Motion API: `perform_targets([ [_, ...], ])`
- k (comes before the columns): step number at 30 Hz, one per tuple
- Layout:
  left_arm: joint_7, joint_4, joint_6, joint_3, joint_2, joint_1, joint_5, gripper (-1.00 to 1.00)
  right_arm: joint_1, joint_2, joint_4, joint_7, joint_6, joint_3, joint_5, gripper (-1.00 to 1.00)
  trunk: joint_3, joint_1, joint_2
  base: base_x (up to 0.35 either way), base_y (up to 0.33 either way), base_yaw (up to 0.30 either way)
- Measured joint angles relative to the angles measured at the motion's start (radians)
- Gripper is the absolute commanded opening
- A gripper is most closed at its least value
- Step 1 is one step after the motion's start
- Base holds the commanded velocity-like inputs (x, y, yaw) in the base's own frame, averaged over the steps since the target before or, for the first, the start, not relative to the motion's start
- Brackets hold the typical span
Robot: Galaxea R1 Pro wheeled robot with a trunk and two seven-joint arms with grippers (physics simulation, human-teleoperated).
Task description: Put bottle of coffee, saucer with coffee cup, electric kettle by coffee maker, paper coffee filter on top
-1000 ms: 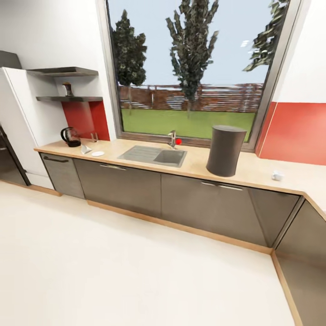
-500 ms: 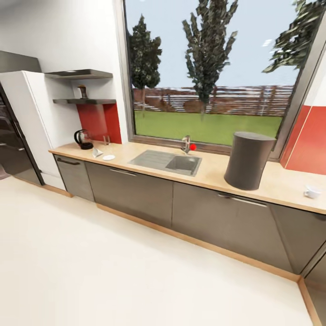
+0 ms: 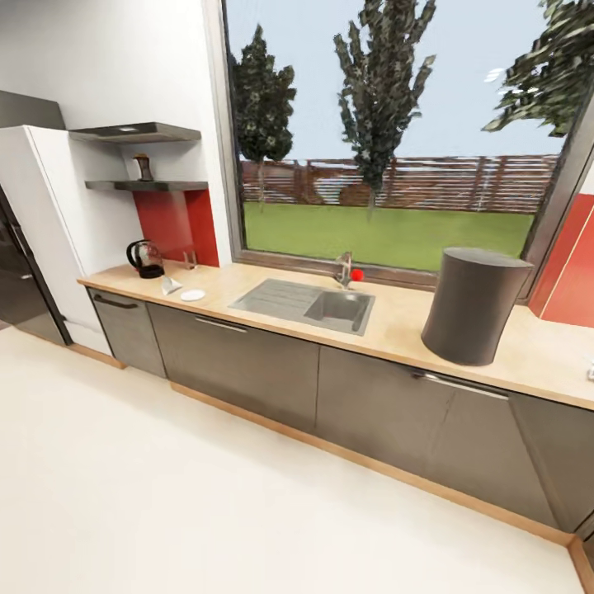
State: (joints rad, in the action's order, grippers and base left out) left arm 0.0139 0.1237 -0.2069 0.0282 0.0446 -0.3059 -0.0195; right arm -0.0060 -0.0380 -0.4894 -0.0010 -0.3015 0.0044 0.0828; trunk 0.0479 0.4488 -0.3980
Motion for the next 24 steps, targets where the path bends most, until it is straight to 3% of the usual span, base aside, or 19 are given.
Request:
perform_targets([
  [8, 0.0, 0.0, 0.0, 0.0, 0.0, 0.0, 0.0, 1.0, 0.0, 0.0, 0.0, 0.0, 0.0, 0.0, 0.0, 1.0, 0.0, 0.0, 0.0, 0.338, 0.11, 0.045],
  [24, 0.0, 0.001, 0.0, 0.0, 0.0, 0.0, 0.0, 1.0, 0.0, 0.002, 0.0, 0.0, 0.0, 0.0, 0.0, 1.0, 0.0, 0.0, 0.0, 0.338, 0.065, 0.265],
])
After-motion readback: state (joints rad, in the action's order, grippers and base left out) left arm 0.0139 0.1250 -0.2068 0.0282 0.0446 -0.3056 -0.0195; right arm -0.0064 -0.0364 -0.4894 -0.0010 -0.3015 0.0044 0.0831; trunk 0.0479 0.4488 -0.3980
